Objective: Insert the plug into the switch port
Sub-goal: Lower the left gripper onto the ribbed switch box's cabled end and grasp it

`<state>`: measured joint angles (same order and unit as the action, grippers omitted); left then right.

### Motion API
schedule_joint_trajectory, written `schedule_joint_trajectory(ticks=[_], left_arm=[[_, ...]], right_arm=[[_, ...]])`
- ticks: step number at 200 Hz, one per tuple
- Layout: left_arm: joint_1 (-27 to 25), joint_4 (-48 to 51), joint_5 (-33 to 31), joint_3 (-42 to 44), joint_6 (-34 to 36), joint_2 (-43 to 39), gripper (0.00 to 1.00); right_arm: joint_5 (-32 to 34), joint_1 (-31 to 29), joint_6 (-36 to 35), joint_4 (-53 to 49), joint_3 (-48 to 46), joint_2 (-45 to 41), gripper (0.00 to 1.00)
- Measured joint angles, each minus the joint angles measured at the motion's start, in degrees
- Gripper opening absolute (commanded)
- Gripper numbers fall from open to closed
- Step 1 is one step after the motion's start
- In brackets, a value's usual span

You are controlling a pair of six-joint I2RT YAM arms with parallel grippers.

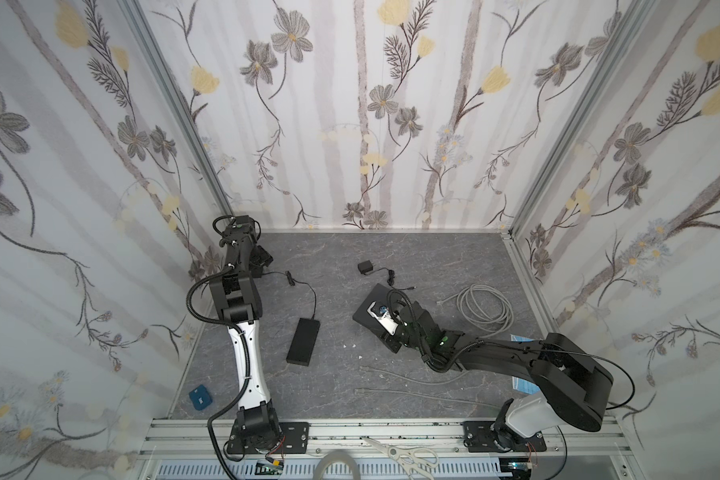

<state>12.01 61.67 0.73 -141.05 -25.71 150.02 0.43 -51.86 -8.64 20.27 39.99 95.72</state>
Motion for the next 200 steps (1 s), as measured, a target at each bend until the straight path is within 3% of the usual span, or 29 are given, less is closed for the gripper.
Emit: schedule_joint_trajectory(ticks=[28, 48, 86, 114, 151, 200], left_arm=[[-1.84, -1.18, 2.75, 5.75, 0.02, -5.35, 0.89], [-3.5, -4.5, 5.29, 14.97, -0.72, -14.4, 0.89], [-5.18, -17.94, 8.94, 47.56, -7.39, -44.59, 0.89], [-10.73, -28.46, 11.26, 72.08, -12.0, -62.14, 0.87], [-18.03, -36.3, 9.46, 86.05, -11.72, -67.47, 0.85], [-19.82, -42.75, 5.92, 97.2, -11.82, -69.72, 0.86]], right_arm=[[-0.02, -0.02, 0.0, 0.0, 0.28, 0.13, 0.52], [-0.04, -0.04, 0.0, -0.02, 0.28, 0.02, 0.52], [-0.55, -0.04, 0.13, 0.0, 0.28, -0.85, 0.53], [-1.77, -0.15, 0.66, 0.02, 0.2, -0.87, 0.52], [-3.61, -0.92, 1.14, 0.5, 0.2, 0.39, 0.52], [-4.72, -2.08, 1.53, 0.68, 0.24, 1.73, 0.52]])
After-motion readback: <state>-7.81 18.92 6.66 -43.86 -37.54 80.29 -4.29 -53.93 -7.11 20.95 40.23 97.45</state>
